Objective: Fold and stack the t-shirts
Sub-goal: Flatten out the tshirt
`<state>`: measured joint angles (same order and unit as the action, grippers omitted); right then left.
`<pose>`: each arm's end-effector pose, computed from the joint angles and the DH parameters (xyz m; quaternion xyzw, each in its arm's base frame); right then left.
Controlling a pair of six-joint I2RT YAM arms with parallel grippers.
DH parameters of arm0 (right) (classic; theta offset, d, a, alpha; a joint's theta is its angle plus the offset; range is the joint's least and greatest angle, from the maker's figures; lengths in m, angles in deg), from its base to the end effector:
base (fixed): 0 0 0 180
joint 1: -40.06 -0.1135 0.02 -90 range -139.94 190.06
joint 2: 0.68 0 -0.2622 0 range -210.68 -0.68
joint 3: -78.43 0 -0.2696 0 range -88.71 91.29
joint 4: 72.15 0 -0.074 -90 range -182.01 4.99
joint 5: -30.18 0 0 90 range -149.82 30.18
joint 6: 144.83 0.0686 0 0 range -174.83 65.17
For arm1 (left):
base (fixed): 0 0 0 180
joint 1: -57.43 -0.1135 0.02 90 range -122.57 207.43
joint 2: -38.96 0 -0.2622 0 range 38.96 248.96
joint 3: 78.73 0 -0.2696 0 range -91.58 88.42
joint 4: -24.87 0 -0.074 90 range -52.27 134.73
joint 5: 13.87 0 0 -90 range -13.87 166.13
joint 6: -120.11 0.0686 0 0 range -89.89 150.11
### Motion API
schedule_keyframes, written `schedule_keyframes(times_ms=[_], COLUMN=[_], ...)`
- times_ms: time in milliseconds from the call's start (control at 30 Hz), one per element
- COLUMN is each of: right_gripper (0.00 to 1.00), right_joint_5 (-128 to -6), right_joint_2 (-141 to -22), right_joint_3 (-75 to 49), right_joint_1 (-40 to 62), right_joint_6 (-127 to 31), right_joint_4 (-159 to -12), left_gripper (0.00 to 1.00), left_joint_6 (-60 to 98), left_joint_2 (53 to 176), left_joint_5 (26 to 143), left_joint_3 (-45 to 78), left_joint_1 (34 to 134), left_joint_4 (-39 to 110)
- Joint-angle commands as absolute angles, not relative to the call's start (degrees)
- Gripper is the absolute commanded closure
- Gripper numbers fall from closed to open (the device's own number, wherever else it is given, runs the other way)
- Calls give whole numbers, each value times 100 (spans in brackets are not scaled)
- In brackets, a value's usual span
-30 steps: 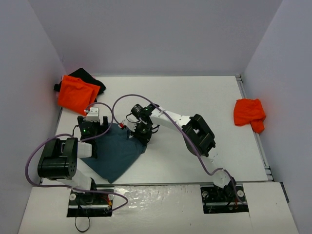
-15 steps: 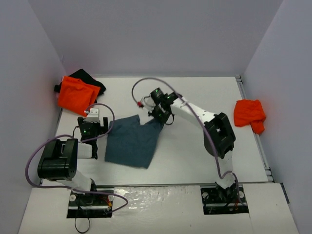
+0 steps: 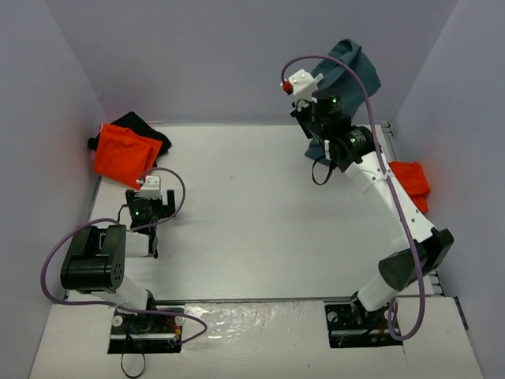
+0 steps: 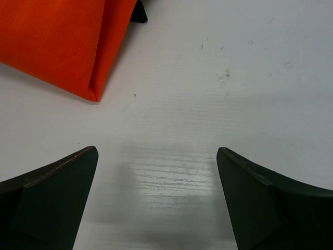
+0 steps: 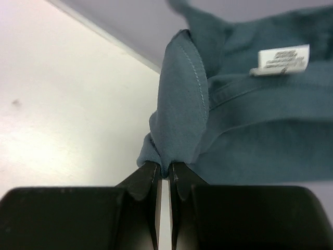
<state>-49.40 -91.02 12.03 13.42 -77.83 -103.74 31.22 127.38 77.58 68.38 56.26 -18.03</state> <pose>0.3713 0.1724 0.4617 -0.2624 0.7088 -0.0480 0.6530 0.3045 0.0045 0.1222 0.0075 0.7805 0.0026 0.6251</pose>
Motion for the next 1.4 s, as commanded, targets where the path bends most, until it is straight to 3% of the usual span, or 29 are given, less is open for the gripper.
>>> schedule_keyframes(times_ms=[0, 33, 200, 367, 400, 433, 467, 567, 667, 733, 867, 933, 1167, 1300, 1367], right_gripper=[100, 100, 100, 100, 91, 58, 38, 15, 2, 0, 1, 11, 17, 19, 19], right_joint_5=[-7693, -8327, -8855, -9281, -9368, -9442, -9499, -9669, -10170, -10238, -9814, -9528, -8949, -8647, -8453], right_joint_2=[-9446, -9447, -9753, -9641, -9615, -9619, -9627, -9715, -9962, -10087, -10082, -10181, -10847, -10810, -10767], right_joint_3=[1964, 1896, 1790, 1720, 1694, 1664, 1627, 1585, 1939, 2083, 1836, 1638, 1662, 1634, 1524], right_joint_1=[1526, 1315, 409, 405, 410, 405, 400, 397, 381, 381, 526, 551, 552, 569, 561], right_joint_6=[-7936, -8171, -8992, -9272, -9314, -9343, -9389, -9669, -10486, -10698, -9863, -9622, -9199, -9016, -8967], right_joint_4=[-11252, -11612, -12941, -13315, -13391, -13470, -13549, -13896, -14994, -15243, -14021, -13843, -13427, -13169, -12974], left_gripper=[3, 3, 3, 3, 3, 3, 3, 3, 3, 3, 3, 3, 3, 3, 3], left_joint_6=[3134, 3132, 3125, 3113, 3116, 3116, 3116, 3119, 3116, 3117, 3125, 3133, 3453, 3376, 3378], left_joint_2=[12646, 12641, 12647, 12650, 12650, 12650, 12650, 12650, 12650, 12650, 12641, 12631, 12486, 12362, 11826], left_joint_5=[7745, 7745, 7709, 7686, 7682, 7677, 7671, 7665, 7670, 7666, 7674, 7676, 9264, 9023, 9041], left_joint_3=[6565, 6565, 6565, 6551, 6548, 6548, 6548, 6548, 6548, 6548, 6565, 6574, 6680, 6802, 6241], left_joint_1=[5647, 5647, 5647, 5655, 5657, 5662, 5664, 5664, 5664, 5664, 5656, 5664, 5402, 5453, 5436], left_joint_4=[-2151, -2151, -2145, -2134, -2134, -2134, -2134, -2134, -2134, -2134, -2134, -2152, -2249, -2354, -1340])
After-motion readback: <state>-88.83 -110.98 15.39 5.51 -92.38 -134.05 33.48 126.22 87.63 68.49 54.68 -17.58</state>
